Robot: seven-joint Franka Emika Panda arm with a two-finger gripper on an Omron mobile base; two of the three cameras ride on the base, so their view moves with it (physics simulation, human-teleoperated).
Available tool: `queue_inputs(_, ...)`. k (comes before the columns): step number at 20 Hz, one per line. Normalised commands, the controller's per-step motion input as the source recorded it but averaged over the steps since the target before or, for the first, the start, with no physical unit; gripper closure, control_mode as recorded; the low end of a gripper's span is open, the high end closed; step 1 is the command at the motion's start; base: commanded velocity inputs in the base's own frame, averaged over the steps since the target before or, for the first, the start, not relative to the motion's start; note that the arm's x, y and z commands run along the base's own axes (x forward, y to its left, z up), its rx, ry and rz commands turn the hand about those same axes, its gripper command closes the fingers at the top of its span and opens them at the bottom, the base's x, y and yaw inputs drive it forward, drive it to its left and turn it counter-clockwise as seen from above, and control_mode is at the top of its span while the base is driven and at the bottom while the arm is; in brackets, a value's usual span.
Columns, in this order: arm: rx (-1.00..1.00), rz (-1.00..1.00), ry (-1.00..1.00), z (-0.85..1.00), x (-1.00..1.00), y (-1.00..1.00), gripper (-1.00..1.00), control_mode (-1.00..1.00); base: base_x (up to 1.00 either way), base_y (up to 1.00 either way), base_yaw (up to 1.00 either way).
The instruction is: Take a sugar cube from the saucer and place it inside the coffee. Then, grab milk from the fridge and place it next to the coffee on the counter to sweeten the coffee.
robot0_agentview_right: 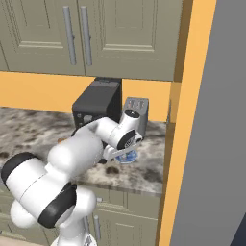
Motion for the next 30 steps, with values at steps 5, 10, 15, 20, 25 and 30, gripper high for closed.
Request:
queue_inputs(5, 0.00, 0.00, 0.00, -0.19, 0.28, 0.00, -1.00, -1.00, 0.00, 0.00, 0.00)
queue_inputs(10, 0.00, 0.00, 0.00, -0.16, 0.24, 0.00, -1.00, -1.00, 0.00, 0.00, 0.00)
queue_inputs(15, -0.01, 0.00, 0.00, -0.23, 0.22, 0.00, -1.00, -1.00, 0.00, 0.00, 0.00)
queue_inputs(20, -0.02, 0.00, 0.00, -0.21, 0.31, 0.02, -1.00, -1.00, 0.00, 0.00, 0.00)
queue_inputs(25, -0.03, 0.00, 0.00, -0.26, 0.35, 0.00, -1.00, -1.00, 0.00, 0.00, 0.00)
queue_inputs(30, -0.01, 0.00, 0.00, -0.30, 0.30, -0.06, -1.00, -1.00, 0.00, 0.00, 0.00)
